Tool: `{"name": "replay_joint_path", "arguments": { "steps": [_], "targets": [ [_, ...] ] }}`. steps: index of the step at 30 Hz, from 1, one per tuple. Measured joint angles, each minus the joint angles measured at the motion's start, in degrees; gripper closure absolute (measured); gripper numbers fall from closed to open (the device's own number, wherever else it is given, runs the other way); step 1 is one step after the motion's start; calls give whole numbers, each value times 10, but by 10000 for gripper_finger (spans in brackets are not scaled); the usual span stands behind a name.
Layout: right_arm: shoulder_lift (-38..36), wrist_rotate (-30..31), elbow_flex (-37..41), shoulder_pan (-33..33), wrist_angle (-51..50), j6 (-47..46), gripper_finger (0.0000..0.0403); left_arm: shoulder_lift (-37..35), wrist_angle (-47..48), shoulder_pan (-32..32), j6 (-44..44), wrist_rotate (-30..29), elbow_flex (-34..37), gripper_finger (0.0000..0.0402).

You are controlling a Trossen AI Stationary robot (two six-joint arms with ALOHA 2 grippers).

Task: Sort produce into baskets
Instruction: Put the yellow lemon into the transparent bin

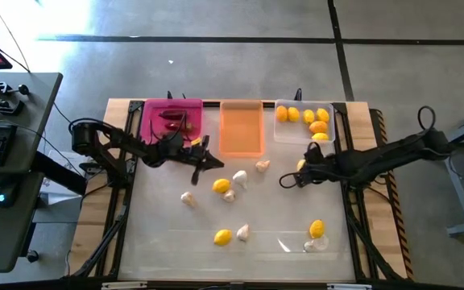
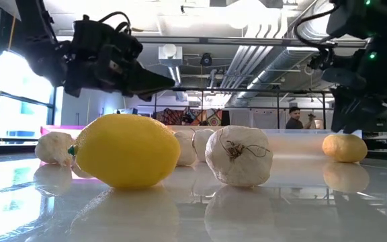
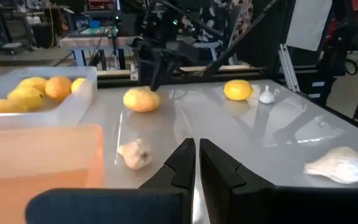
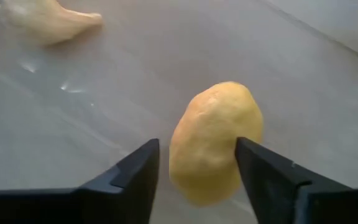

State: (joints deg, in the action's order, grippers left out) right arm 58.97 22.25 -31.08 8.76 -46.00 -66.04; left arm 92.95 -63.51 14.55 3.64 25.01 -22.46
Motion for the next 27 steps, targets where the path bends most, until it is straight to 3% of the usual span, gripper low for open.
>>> {"name": "replay_joint_path", "arguments": {
  "steps": [4,27],
  "targets": [
    [16,-5,-1,-13,-1,5,180,0,-2,-5,-4,-1,4,392],
    [51,-28,-2,-48,-8,31,178,0,6,-12,-6,-2,4,392]
  ]
}}
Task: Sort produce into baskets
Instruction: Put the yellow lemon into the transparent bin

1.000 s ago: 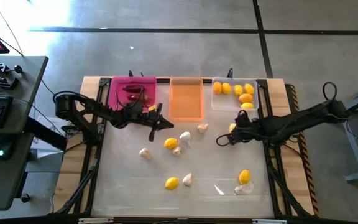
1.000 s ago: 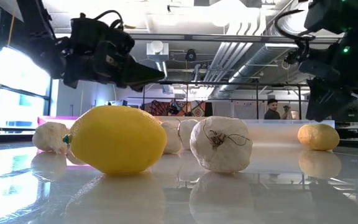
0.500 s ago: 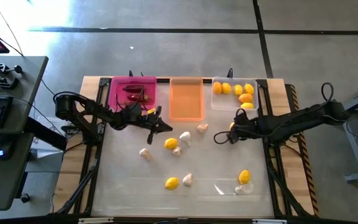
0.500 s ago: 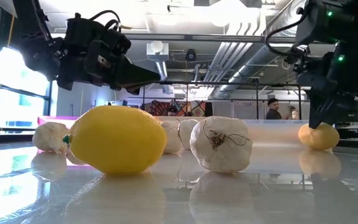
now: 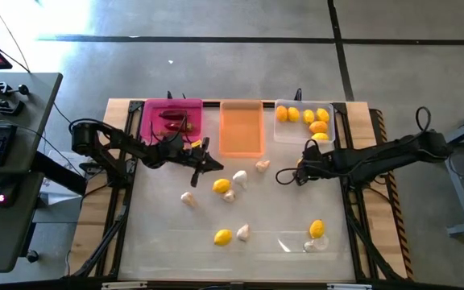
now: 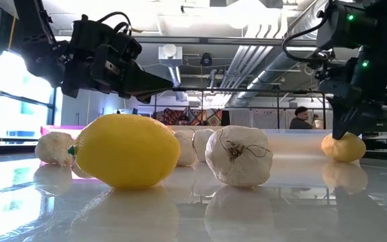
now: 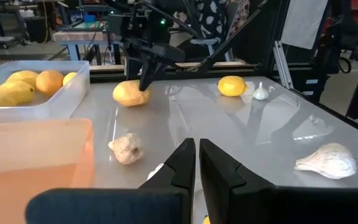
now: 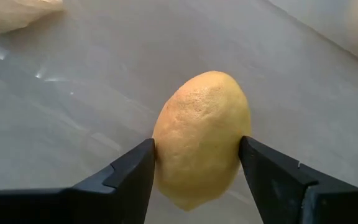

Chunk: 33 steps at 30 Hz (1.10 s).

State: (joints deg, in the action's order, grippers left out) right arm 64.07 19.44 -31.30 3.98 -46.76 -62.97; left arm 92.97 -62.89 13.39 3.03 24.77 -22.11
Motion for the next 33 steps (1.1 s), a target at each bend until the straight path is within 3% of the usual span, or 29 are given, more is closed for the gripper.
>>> {"name": "replay_joint_path", "arguments": {
  "steps": [19,28,33],
  "targets": [
    [31,-65,-63,-28,-62,57,176,0,0,0,-9,1,0,392],
    [47,-64,-74,-42,-60,85,117,0,0,0,-9,1,0,392],
    [47,-61,-74,-44,-14,243,103,0,1,0,-9,1,0,392]
  ]
}}
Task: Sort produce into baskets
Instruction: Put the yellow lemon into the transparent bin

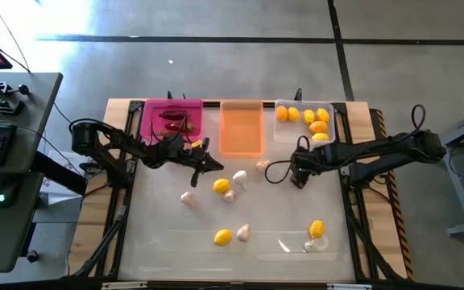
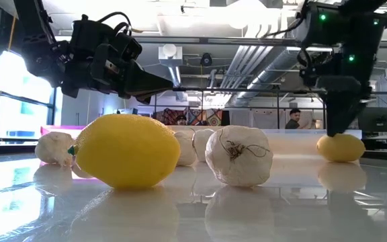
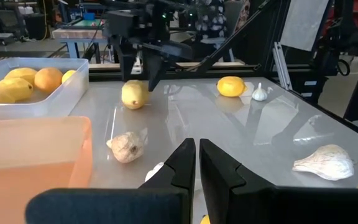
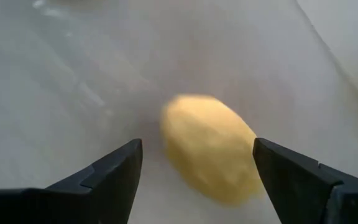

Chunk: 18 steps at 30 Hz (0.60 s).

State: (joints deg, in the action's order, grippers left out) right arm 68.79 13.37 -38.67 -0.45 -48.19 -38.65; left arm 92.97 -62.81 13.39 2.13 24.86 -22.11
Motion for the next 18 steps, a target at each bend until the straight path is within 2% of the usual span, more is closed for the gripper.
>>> {"name": "replay_joint_path", "arguments": {
  "steps": [4,6,11,18],
  "targets": [
    [0,0,6,0,24,161,104,0,4,0,0,0,0,392],
    [0,-1,6,0,17,206,107,0,7,0,0,0,0,392],
    [13,-21,7,-3,21,223,124,0,13,0,5,0,0,392],
    [84,-23,3,-3,27,230,151,0,14,0,5,0,0,392]
  ]
}}
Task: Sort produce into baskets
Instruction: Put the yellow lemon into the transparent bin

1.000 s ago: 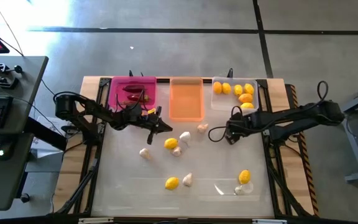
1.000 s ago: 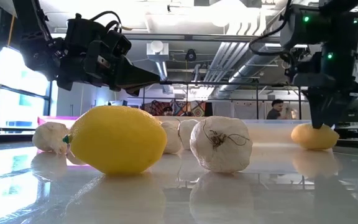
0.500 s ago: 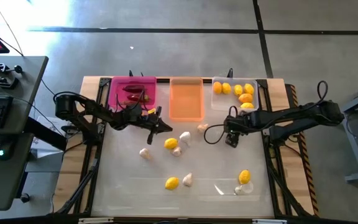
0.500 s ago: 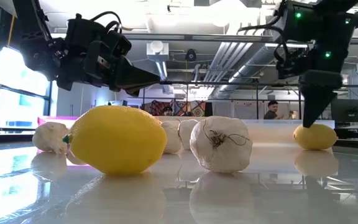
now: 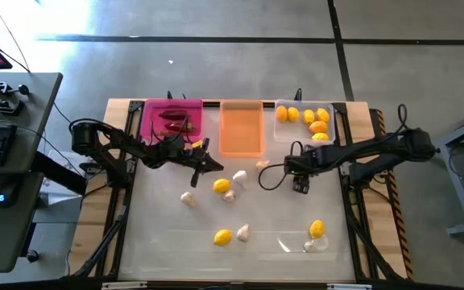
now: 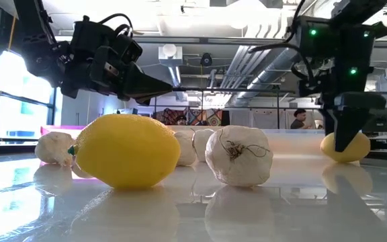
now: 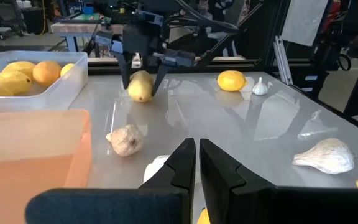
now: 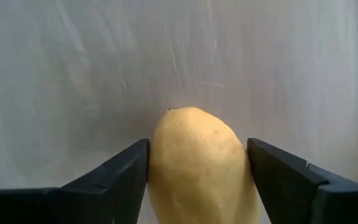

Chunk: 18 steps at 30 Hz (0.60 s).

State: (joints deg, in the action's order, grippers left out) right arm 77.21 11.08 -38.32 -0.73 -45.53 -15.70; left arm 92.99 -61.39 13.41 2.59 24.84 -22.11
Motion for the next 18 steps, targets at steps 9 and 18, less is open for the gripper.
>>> {"name": "replay_joint_path", "arguments": {
  "steps": [9,18],
  "targets": [
    [12,6,-94,-4,-59,-5,193,0,1,0,0,0,0,392],
    [12,125,-237,-128,-104,6,197,0,2,0,-2,0,0,392]
  ]
}}
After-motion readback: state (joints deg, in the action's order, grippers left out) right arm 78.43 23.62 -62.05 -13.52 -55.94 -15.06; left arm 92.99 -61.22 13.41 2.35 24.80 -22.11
